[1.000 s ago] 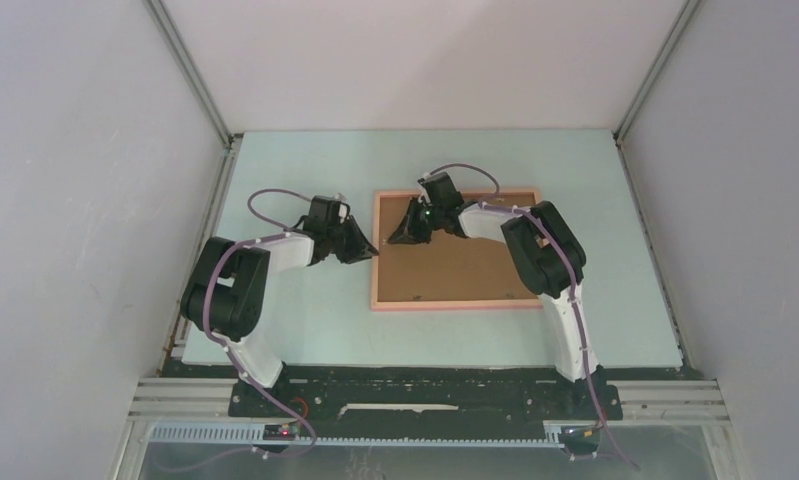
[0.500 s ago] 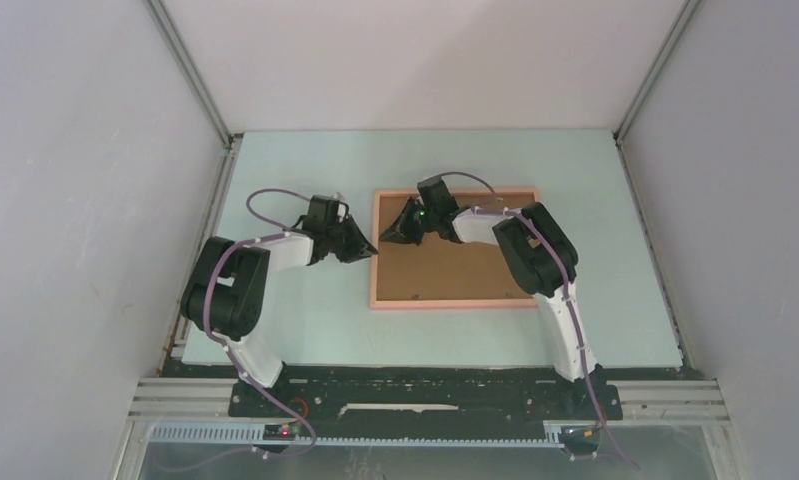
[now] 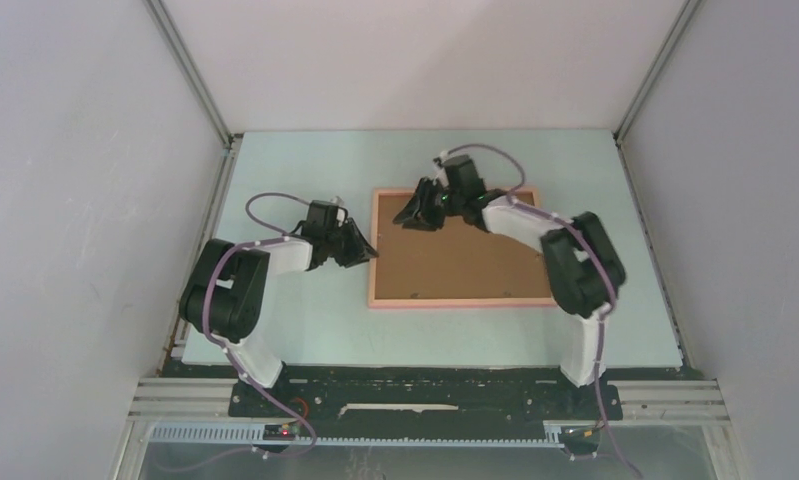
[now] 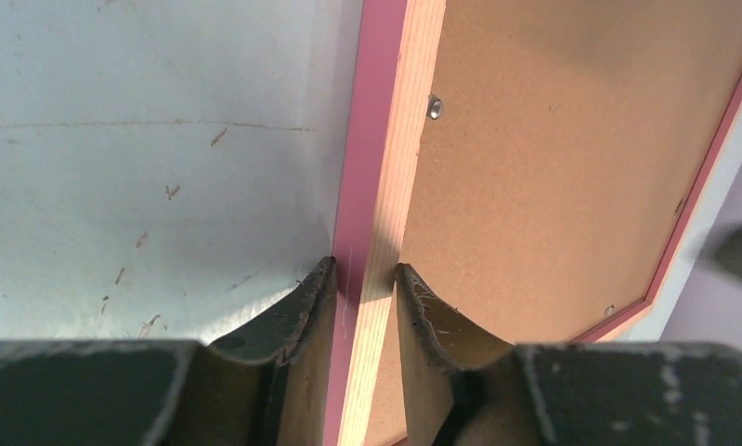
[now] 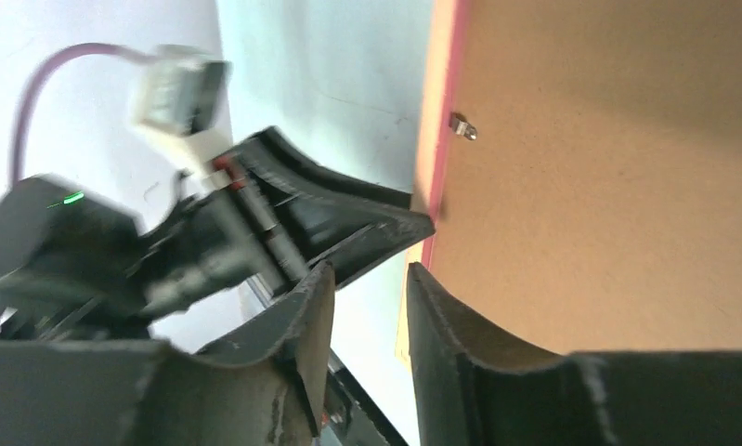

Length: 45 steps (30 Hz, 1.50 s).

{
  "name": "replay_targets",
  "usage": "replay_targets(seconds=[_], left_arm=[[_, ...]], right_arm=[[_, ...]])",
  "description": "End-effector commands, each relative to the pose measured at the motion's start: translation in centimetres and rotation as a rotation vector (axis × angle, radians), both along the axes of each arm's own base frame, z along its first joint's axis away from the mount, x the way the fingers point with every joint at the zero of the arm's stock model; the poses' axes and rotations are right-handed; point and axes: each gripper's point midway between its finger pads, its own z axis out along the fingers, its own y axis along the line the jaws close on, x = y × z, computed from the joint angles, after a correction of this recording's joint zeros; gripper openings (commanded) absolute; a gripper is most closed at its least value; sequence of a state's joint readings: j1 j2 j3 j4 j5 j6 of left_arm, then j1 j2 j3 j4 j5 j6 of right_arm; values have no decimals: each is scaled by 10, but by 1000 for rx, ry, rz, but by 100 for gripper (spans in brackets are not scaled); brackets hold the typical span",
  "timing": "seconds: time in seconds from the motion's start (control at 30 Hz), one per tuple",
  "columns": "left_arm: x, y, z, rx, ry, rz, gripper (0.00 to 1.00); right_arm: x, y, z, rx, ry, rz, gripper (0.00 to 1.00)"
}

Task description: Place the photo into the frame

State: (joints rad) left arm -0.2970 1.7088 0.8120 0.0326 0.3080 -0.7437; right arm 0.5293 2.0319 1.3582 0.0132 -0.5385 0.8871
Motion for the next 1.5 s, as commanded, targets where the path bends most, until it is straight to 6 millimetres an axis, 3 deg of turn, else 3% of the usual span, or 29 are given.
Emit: replay_targets(seconds=[0.0,0.17,0.3,0.37,0.43,0.57,0.77,0.9,1.03,1.1,1.27,1.47], left_arm=[[-31,-17,-1,-59,24,-38,33],[-65,-53,8,-206,10,-31,35],[-113,-110,18,-281,21,-141,37],[-133,-129,22,-286,25,-208,38],[-139,-126,26,-277,7,-228,41],[-118,-95,44,-152,-112,-229,53],[-37,-56,107,101,-317,-207,77],[14,-66,113,197,-306,-256,79],[46,-94,90,202,-266,-347,79],[57,-106,84,190,-277,-388,80],[64,-135,78,126,-243,-544,80],[53,-137,52,98,-160,-556,76]], right_arm=[[3,-69,43,-206,-190,-1,46],[12,-155,17,-275,-93,-151,50],[13,-225,16,-359,-84,-249,60],[8,-247,18,-399,-94,-247,68],[2,-255,17,-440,-114,-206,73],[-8,-273,6,-462,-38,-269,74],[-28,-335,1,-450,2,-524,78],[-55,-384,8,-508,-1,-693,78],[-92,-447,-3,-654,72,-959,79],[-112,-468,-14,-636,131,-1077,80],[-133,-474,-45,-516,213,-1149,79],[-113,-446,-61,-431,208,-1032,76]])
